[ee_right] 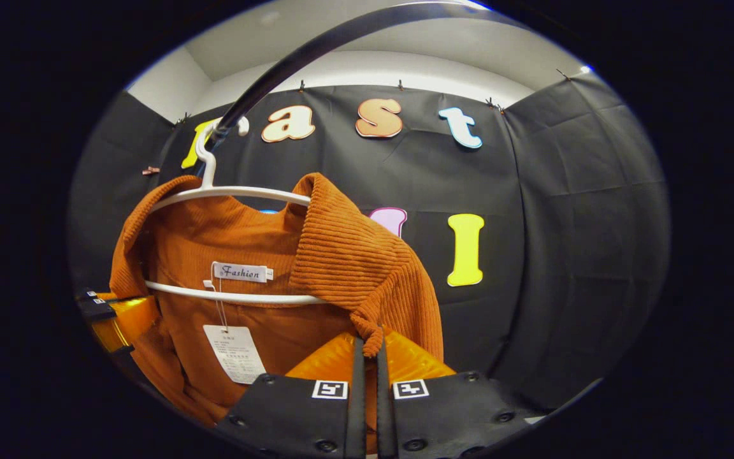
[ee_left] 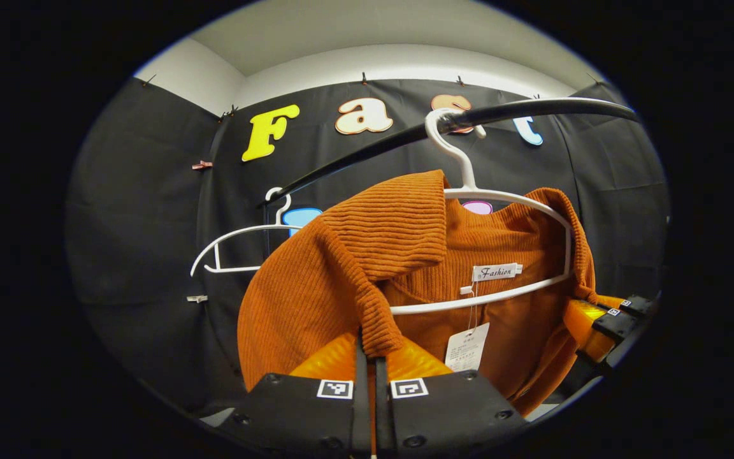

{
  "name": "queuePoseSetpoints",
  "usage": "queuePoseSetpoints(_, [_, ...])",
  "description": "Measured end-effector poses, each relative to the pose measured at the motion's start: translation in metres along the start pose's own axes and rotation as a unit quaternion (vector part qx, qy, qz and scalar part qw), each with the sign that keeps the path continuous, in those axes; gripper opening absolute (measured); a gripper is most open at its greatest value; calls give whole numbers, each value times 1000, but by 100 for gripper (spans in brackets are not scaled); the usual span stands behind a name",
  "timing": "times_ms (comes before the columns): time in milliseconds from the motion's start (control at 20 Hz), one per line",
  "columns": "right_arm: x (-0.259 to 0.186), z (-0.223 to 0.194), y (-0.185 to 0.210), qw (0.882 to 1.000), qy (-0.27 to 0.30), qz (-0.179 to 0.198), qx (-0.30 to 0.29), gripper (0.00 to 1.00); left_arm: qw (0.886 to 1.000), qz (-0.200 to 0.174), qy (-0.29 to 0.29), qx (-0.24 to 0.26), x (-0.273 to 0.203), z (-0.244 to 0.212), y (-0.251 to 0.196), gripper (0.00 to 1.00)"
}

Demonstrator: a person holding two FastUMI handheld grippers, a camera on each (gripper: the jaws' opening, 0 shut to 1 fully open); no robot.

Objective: Grasp the clothes on the hanger with both hands and then place them into the laundry hamper below.

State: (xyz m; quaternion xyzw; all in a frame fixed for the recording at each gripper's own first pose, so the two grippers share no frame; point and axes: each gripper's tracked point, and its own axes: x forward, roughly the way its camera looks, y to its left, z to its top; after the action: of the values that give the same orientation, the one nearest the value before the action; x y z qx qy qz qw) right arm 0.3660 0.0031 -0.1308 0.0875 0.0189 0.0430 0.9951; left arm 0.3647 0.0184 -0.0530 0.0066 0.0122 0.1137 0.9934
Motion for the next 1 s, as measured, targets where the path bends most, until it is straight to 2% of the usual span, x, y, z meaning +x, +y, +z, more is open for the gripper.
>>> queuePoseSetpoints(150, [3,-12,-2,998,23,28,59,11,1000,5,-5,4,-2,1,7,5])
queuePoseSetpoints(200, [-6,-10,-3,996,29,36,82,4,1000,8,-8,7,-4,2,7,5])
queuePoseSetpoints(300, [2,-18,-1,988,52,50,136,4,1000,12,-9,10,-4,3,7,5])
queuePoseSetpoints(400, [4,-15,5,976,77,73,192,4,1000,16,-1,15,-6,4,11,5])
queuePoseSetpoints(500, [4,-16,12,957,108,103,248,4,1000,9,15,12,-6,2,12,5])
queuePoseSetpoints(600, [11,-14,9,945,134,118,276,4,999,-1,36,2,-6,2,12,5])
queuePoseSetpoints(700, [17,-12,1,944,153,119,267,4,998,-16,51,-15,-3,6,12,5])
queuePoseSetpoints(800, [25,-5,-19,952,158,93,244,4,998,-17,56,-25,-4,17,19,5])
queuePoseSetpoints(1000, [35,39,-63,970,109,36,212,4,998,-30,52,-21,-5,40,21,5])
